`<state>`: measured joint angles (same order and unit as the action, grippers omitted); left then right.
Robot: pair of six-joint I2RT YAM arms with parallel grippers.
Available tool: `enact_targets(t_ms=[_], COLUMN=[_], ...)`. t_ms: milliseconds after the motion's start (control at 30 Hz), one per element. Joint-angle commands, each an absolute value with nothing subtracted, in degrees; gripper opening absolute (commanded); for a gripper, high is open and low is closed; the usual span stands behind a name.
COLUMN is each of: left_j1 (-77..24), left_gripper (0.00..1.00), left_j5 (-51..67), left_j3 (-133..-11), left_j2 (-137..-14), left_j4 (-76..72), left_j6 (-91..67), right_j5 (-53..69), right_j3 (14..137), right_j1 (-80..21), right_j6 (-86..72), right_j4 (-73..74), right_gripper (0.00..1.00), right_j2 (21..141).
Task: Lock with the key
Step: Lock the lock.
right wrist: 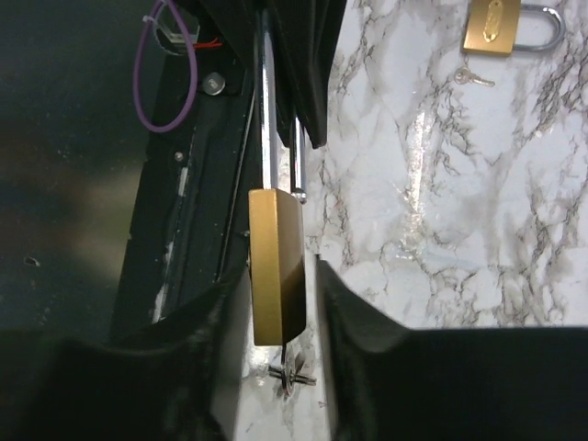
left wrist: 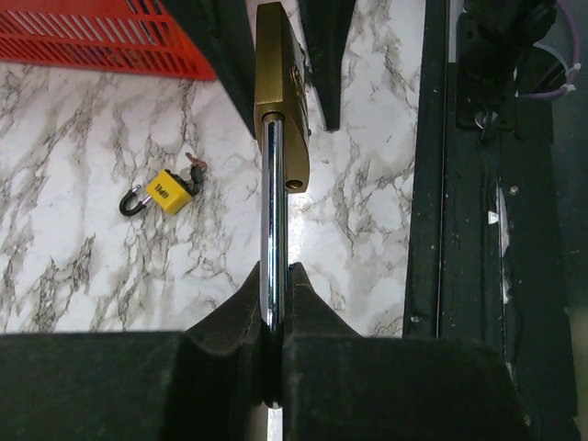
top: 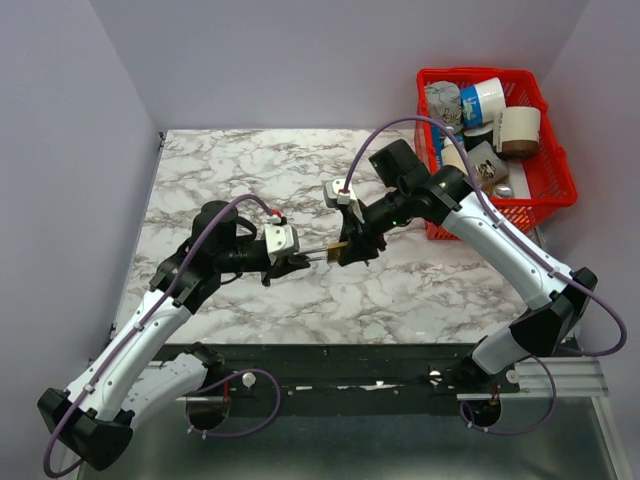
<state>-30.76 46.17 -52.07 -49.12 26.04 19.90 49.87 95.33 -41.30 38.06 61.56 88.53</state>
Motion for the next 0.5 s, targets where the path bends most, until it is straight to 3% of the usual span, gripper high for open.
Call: enact_targets(t_ms=[0,100,167,467], left_j1=[-30.9,-30.9,-31.0,-31.0], left_gripper=[0.00,0.00,0.00,0.00], left_j5=[48.1,48.3,48.4,49.4], left_j3=[-54.9,-55.1,-55.1,-54.0], left_j2=[-49.5,-49.7,-49.9,-52.1], left_j4=[20.0,20.0,19.5,15.1], left_j6=[17.1,16.8,15.9,9.7], right_j5=[51.2,50.2,49.9,47.4], right_j3=[96.2,95.8,95.6,90.9], right_j1=[-42.4,-42.9,-43.2,-43.5], right_j6=[39.0,39.1,38.3,31.1], right_j4=[61.5,61.3,60.4,49.5], right_gripper=[0.33,0.17,0.01,0.01], right_j2=[88.6,88.5,88.5,84.8])
